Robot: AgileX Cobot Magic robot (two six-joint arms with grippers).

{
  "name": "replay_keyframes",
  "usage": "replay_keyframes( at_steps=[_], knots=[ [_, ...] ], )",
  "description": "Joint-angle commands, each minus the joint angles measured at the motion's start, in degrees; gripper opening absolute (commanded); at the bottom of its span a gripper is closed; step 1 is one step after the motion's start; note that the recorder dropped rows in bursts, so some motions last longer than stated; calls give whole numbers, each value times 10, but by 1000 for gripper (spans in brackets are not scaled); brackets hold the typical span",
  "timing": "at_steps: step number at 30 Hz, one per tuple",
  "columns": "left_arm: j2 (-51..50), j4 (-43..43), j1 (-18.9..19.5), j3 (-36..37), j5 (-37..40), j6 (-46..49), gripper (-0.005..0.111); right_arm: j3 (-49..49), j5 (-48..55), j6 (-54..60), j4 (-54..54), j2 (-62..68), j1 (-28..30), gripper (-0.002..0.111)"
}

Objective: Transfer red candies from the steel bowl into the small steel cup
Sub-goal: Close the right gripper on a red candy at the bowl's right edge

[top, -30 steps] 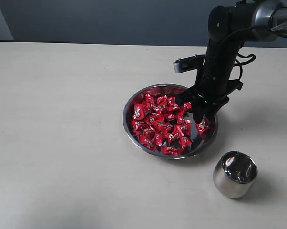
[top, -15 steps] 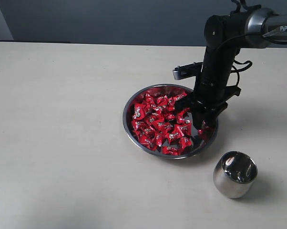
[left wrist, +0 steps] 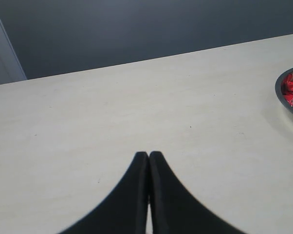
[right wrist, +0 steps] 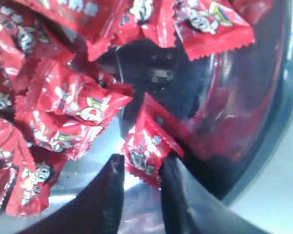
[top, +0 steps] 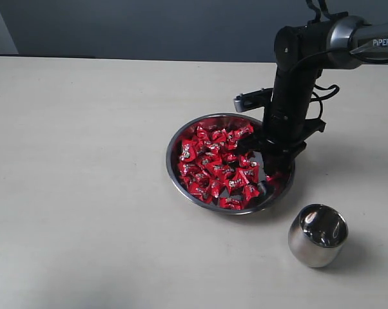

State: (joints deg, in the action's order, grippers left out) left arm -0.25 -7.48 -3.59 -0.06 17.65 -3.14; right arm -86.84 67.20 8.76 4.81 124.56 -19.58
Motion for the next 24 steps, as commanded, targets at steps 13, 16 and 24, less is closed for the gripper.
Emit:
replay_keyframes(
  at_steps=[13, 16, 24],
  knots=[
    [2, -1, -5, 1, -4, -3, 0, -3, -7, -3, -17, 0, 1, 1],
    [2, -1, -5, 1, -4, -3, 0, -3, -12, -2, -19, -7, 1, -1],
    [2, -1, -5, 1, -4, -3, 0, -3, -21, 1, -18, -50, 1, -1]
  ],
)
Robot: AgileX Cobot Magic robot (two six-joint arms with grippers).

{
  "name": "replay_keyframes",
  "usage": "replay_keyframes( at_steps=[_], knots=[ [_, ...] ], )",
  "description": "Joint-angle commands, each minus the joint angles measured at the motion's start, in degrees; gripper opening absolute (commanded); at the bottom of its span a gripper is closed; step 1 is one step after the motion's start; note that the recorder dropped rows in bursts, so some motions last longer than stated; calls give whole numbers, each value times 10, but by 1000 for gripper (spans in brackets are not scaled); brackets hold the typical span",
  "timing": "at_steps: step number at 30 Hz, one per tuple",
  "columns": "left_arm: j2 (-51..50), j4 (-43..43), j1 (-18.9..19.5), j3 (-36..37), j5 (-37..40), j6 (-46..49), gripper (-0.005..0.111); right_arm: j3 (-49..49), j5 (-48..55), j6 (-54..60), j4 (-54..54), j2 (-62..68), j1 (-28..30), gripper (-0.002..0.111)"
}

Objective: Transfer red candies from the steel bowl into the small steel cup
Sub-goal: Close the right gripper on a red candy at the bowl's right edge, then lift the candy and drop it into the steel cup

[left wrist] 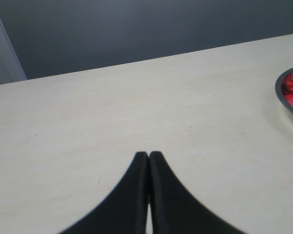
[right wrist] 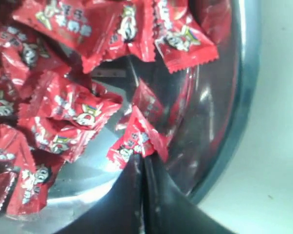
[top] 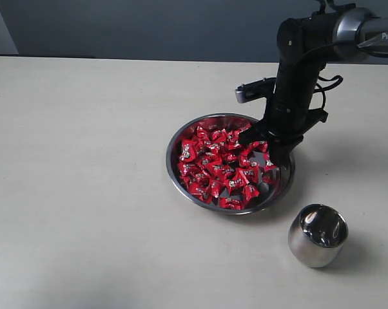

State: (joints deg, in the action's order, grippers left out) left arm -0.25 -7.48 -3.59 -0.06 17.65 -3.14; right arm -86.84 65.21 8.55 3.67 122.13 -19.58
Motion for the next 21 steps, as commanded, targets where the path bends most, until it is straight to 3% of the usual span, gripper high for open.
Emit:
replay_keyframes(
  at_steps=[1, 12, 21],
  knots=[
    [2, -1, -5, 1, -4, -3, 0, -3, -1, 4, -6, -31, 1, -1],
    [2, -1, -5, 1, -4, -3, 0, 5, 48, 18, 52, -163, 1, -1],
    [2, -1, -5, 1, -4, -3, 0, 192, 30, 18, 58, -374, 1, -1]
  ],
)
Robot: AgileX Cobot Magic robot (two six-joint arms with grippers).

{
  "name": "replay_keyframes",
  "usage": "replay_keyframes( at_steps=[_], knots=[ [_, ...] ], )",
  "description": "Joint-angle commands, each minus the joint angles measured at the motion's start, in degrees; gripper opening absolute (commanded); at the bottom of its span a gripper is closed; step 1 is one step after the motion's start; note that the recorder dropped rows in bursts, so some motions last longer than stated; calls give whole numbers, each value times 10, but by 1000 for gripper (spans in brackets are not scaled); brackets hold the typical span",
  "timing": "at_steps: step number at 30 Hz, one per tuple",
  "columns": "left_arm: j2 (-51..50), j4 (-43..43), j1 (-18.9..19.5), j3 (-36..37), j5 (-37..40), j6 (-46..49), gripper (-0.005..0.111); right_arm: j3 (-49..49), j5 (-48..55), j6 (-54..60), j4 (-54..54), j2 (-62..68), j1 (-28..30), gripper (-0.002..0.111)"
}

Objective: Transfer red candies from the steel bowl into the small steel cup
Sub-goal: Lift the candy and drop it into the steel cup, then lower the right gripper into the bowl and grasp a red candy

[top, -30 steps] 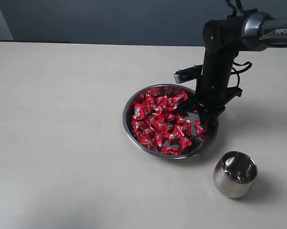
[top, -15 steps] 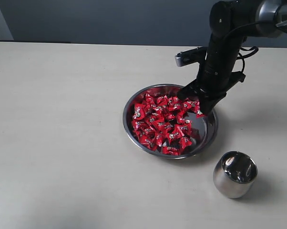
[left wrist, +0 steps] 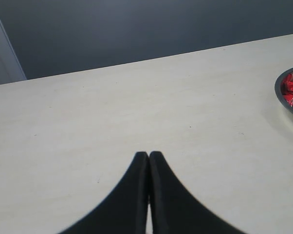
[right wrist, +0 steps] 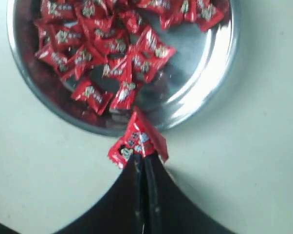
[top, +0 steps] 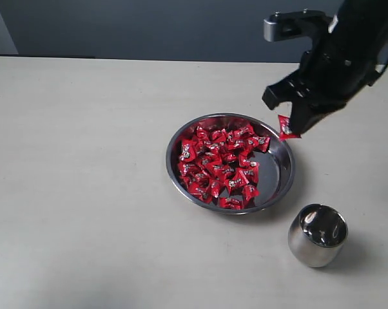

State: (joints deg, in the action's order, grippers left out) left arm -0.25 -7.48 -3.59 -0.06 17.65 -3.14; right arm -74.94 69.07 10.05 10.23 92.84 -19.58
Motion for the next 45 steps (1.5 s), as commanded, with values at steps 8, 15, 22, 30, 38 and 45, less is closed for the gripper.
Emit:
replay_keyframes(
  at_steps=[8, 15, 22, 30, 38, 45],
  knots=[
    [2, -1, -5, 1, -4, -3, 0, 186, -30, -11, -5, -161, 1, -1],
    [2, -1, -5, 1, -4, -3, 0, 251, -85, -11, -3, -138, 1, -1],
    [2, -1, -5, 1, -4, -3, 0, 256, -85, -11, -2, -97, 1, -1],
    [2, -1, -5, 1, -4, -3, 0, 256, -84, -11, -1, -80, 1, 26],
    [2, -1, -5, 1, -4, -3, 0, 173, -128, -11, 36, -80, 1, 27],
    [2, -1, -5, 1, -4, -3, 0, 104, -173, -6, 36, -36, 1, 27]
  ],
)
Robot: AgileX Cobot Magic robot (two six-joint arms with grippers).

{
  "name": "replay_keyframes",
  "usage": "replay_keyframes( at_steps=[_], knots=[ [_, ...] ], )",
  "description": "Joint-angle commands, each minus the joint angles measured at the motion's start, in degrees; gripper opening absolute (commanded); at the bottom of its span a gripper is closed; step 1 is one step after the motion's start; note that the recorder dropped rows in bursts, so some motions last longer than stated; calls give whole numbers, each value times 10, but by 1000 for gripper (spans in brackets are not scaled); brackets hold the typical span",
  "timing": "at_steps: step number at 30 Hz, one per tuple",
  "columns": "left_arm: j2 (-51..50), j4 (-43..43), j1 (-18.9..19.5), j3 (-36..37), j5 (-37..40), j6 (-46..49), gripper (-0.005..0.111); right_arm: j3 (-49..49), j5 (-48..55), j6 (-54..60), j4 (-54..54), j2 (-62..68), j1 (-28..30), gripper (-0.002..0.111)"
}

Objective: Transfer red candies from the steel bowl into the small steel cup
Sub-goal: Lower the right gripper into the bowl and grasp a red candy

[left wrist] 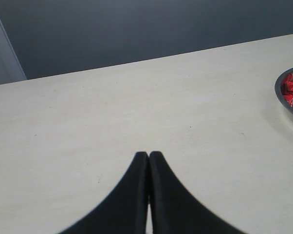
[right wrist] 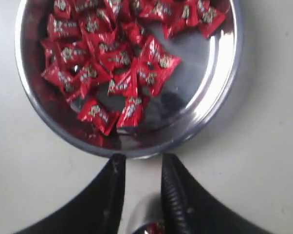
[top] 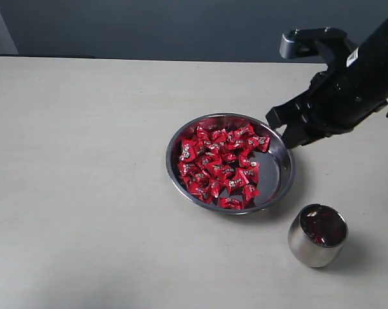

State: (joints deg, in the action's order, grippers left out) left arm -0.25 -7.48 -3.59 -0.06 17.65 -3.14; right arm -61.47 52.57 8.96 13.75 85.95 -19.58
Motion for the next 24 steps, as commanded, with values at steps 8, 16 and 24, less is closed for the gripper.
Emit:
replay_keyframes(
  at_steps=[8, 16, 24],
  knots=[
    [2, -1, -5, 1, -4, -3, 0, -110, -3, 45, 5, 189, 1, 39],
    [2, -1, -5, 1, -4, -3, 0, -131, 26, 77, 58, 270, -4, 39],
    [2, -1, -5, 1, -4, -3, 0, -131, 27, 75, 41, 289, -36, 39]
  ],
)
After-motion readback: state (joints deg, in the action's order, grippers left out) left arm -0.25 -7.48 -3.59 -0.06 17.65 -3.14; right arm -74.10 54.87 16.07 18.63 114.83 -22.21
